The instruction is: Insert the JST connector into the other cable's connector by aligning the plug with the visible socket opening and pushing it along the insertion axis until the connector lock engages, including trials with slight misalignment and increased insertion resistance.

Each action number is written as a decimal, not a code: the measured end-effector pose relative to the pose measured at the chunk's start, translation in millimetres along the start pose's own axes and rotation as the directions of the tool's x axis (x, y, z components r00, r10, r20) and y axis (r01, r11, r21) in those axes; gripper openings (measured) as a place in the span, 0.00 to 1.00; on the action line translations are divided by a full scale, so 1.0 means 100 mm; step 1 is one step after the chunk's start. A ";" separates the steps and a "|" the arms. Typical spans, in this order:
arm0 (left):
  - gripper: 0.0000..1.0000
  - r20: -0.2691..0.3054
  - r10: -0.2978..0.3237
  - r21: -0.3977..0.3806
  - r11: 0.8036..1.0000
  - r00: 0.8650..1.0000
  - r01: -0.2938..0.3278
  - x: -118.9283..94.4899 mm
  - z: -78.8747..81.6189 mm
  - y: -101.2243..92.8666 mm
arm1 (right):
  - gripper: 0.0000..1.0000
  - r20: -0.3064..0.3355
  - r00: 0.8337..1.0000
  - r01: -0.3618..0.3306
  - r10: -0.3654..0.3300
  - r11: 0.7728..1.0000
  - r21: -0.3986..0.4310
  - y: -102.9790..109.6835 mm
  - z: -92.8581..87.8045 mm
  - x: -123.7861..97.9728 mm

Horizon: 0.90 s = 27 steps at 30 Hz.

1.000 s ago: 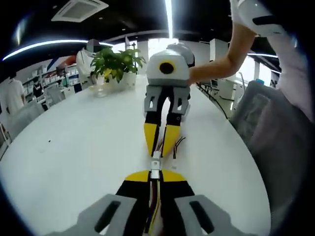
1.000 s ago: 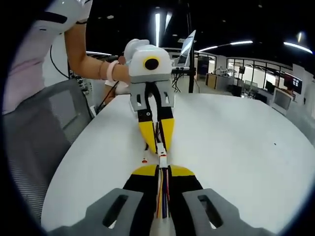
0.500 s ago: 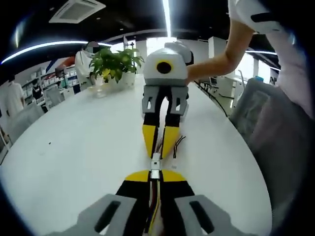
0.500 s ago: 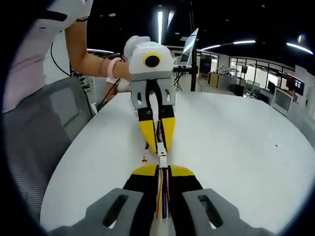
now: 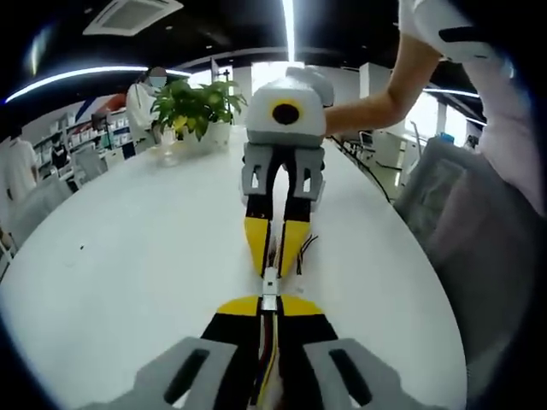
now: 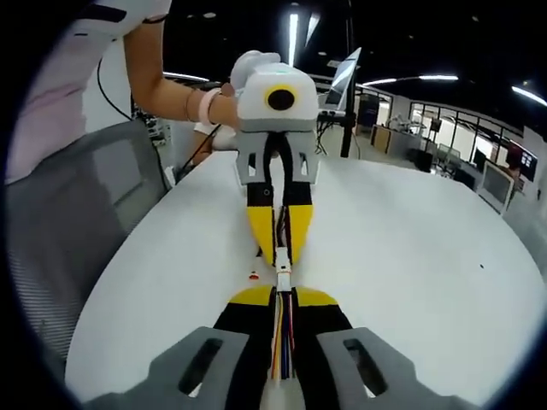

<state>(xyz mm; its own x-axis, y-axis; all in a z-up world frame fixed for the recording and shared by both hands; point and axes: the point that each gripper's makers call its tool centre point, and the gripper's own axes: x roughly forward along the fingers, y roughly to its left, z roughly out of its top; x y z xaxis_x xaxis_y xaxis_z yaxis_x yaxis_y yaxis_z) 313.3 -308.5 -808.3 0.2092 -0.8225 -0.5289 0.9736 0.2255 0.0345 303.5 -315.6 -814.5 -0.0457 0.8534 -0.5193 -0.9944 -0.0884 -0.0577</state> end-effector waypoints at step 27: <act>0.00 -0.008 -0.009 0.126 0.992 1.000 0.010 0.06 0.14 -0.02 | 0.03 -0.039 0.999 0.012 -0.014 0.998 -0.060 -0.05 0.05 -0.05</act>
<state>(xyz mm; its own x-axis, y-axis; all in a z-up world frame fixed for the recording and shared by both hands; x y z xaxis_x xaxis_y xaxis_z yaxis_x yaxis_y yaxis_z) 313.9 -321.1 -799.4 0.2001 -0.8201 -0.5361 0.9793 0.1500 0.1360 308.3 -316.8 -807.6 -0.0281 0.8337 -0.5515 -0.9874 -0.1092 -0.1148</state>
